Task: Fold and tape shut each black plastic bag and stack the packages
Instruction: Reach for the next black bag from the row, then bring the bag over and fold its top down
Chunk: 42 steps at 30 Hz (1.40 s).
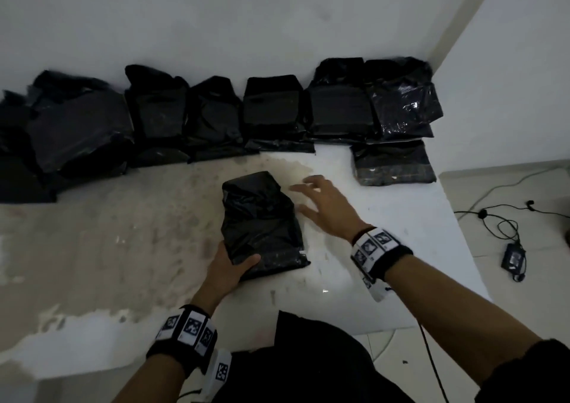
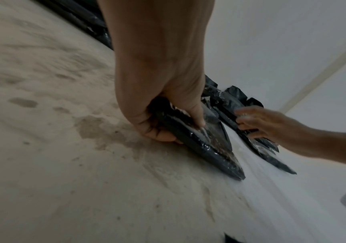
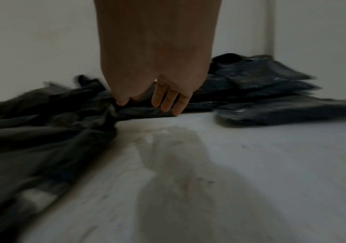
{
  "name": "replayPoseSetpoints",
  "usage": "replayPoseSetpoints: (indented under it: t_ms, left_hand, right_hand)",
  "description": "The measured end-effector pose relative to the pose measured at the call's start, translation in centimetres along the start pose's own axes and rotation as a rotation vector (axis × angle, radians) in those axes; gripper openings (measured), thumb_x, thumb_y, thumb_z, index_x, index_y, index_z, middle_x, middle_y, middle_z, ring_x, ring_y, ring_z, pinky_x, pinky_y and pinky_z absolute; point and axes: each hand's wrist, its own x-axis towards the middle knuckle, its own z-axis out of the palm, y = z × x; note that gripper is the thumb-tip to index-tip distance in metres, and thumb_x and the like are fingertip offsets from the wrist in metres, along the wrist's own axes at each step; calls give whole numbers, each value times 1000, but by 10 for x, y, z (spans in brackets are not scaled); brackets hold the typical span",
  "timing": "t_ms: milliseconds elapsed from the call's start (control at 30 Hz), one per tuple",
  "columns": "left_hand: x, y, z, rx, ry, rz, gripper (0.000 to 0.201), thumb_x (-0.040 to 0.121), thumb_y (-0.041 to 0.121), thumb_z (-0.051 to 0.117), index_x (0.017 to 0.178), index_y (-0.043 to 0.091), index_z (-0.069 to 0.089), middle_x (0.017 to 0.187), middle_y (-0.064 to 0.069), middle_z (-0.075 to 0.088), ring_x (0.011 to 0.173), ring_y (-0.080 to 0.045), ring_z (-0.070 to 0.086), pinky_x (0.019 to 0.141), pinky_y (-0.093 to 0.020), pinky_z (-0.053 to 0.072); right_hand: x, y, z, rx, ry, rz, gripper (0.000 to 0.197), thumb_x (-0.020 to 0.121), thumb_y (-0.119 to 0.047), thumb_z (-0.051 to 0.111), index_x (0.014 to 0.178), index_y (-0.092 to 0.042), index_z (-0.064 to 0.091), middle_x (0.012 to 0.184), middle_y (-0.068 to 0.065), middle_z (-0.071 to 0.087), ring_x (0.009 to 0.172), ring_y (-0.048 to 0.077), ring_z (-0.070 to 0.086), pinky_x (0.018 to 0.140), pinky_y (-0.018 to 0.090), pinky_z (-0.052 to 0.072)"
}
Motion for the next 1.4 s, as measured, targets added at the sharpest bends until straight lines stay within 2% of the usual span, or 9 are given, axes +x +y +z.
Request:
replayPoseSetpoints:
  t_ms: [100, 167, 333, 633, 833, 933, 1033, 1200, 1400]
  left_hand:
    - [0, 1, 2, 27, 9, 33, 111, 67, 69, 79, 155, 28, 27, 153, 6, 43, 138, -21, 46, 113, -43, 41]
    - [-1, 4, 2, 42, 5, 31, 107, 71, 64, 78, 156, 26, 25, 155, 4, 40, 140, -22, 43, 114, -42, 40]
    - [-3, 5, 2, 20, -13, -4, 93, 82, 47, 78, 153, 20, 26, 153, -1, 41, 139, -27, 43, 106, -38, 42]
    - [-6, 0, -5, 64, -38, 52, 93, 80, 43, 80, 151, 15, 27, 149, -4, 44, 134, -28, 48, 100, -33, 45]
    - [-4, 4, -29, 650, 204, 265, 83, 89, 57, 64, 152, 14, 30, 144, -12, 41, 117, -34, 57, 83, -42, 53]
    - [17, 28, -41, 775, 317, 451, 75, 95, 51, 60, 154, 15, 31, 148, -14, 38, 120, -37, 51, 90, -47, 52]
    - [43, 63, -48, 959, 228, 722, 70, 95, 38, 63, 156, 22, 32, 156, -5, 35, 128, -33, 43, 100, -49, 43]
    - [67, 109, -70, 1306, 117, 720, 33, 97, 35, 58, 127, 24, 63, 121, -1, 63, 119, -28, 50, 101, -42, 32]
    - [64, 107, -106, 1107, 268, 868, 18, 84, 23, 78, 98, 15, 71, 105, -6, 55, 94, -32, 52, 81, -45, 43]
  right_hand:
    - [27, -37, 22, -74, -126, -7, 56, 102, -37, 56, 154, -37, 36, 163, 13, 21, 140, 38, 35, 106, 50, 42]
    - [46, -48, 25, -184, -215, 70, 61, 103, -39, 53, 158, -36, 26, 164, 15, 18, 142, 39, 32, 109, 51, 42]
    - [68, -45, 8, -396, -309, 95, 32, 101, -33, 55, 130, -18, 59, 132, 15, 53, 123, 35, 48, 96, 44, 43]
    - [64, -25, -35, -8, -129, 155, 10, 97, -29, 65, 94, -19, 66, 94, 1, 69, 88, 22, 63, 79, 40, 53]
    - [54, -38, -33, -23, -147, 47, 7, 97, -30, 65, 97, -23, 65, 98, -3, 69, 89, 18, 63, 79, 41, 54]
    - [50, -45, -32, -29, -140, -1, 8, 97, -28, 64, 100, -21, 66, 101, -3, 68, 88, 16, 61, 78, 39, 53]
    - [47, -51, -32, -24, -127, -36, 8, 98, -28, 63, 101, -21, 65, 98, -5, 64, 85, 13, 57, 76, 34, 49]
    - [44, -47, -36, -27, -102, -11, 12, 98, -29, 63, 100, -18, 68, 98, -3, 69, 86, 15, 61, 77, 34, 51]
    - [47, -35, -42, -24, -82, 119, 23, 94, -36, 70, 96, -14, 72, 88, 1, 72, 82, 20, 67, 76, 36, 55]
